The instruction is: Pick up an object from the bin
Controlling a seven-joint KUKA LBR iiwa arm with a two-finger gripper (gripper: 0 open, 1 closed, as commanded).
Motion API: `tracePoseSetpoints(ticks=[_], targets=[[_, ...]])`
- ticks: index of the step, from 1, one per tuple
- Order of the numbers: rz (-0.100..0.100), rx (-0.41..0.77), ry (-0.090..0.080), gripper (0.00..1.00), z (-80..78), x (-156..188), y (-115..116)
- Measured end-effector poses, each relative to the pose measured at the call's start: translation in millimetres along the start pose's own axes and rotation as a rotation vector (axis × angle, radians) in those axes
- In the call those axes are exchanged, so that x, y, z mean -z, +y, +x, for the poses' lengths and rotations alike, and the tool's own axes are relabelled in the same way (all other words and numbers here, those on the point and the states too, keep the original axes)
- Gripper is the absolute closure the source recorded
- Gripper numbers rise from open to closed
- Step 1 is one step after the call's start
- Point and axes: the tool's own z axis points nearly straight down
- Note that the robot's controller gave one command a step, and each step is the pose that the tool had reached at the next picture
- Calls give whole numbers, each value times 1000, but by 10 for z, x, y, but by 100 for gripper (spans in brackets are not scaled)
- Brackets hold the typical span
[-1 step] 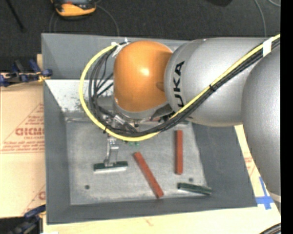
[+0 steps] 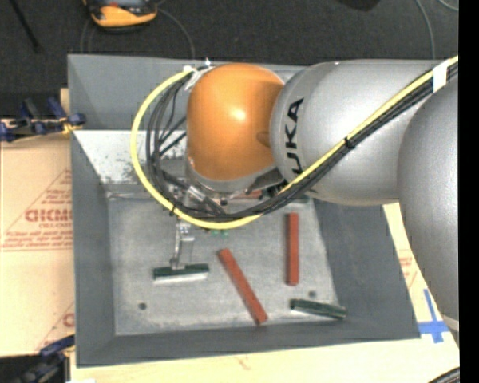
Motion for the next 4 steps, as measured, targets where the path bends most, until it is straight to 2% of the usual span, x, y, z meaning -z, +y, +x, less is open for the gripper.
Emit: tracePoseSetpoints(ticks=[1, 2, 3, 4], targets=[[0, 65, -6, 0, 88, -323, -60], [0, 222, -5, 0, 44, -913, -254], [0, 250, 2, 100, 210, -1432, -362], [-1, 248, 2, 100, 210, -1432, -362]])
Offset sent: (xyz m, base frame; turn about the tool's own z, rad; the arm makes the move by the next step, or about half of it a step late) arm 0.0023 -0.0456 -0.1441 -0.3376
